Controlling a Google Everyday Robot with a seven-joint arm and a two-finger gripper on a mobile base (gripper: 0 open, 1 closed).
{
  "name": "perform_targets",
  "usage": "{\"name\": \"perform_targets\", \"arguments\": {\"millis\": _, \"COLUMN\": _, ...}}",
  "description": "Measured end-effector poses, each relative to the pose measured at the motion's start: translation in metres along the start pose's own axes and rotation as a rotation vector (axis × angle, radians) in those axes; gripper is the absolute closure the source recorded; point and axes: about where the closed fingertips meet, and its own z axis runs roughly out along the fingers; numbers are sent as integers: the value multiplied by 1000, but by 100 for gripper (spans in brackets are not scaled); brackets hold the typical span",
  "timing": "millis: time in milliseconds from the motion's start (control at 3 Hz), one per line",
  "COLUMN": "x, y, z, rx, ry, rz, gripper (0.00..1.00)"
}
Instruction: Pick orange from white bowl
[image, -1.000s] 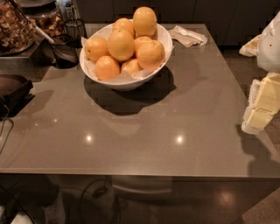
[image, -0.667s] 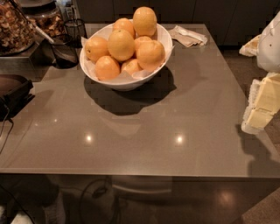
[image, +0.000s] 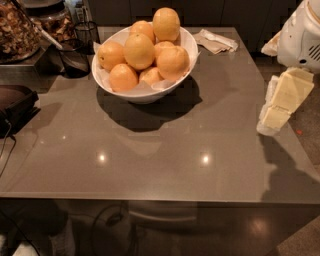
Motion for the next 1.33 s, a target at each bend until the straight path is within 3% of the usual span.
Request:
{"name": "perform_targets", "arguments": {"millis": 333, "x": -23, "y": -9, "z": 20, "rx": -80, "ry": 0, "rz": -43, "gripper": 0}}
{"name": "perform_targets", "arguments": {"millis": 667, "x": -25, "y": -9, "z": 22, "rx": -86, "ry": -1, "rz": -48, "gripper": 0}}
{"name": "perform_targets", "arguments": {"millis": 1000, "x": -35, "y": -16, "z": 24, "rx": -53, "ry": -92, "rz": -3, "gripper": 0}}
{"name": "perform_targets", "arguments": {"millis": 1333, "x": -72, "y": -45, "z": 31, "rx": -23, "ry": -287, "rz": 79, "gripper": 0}}
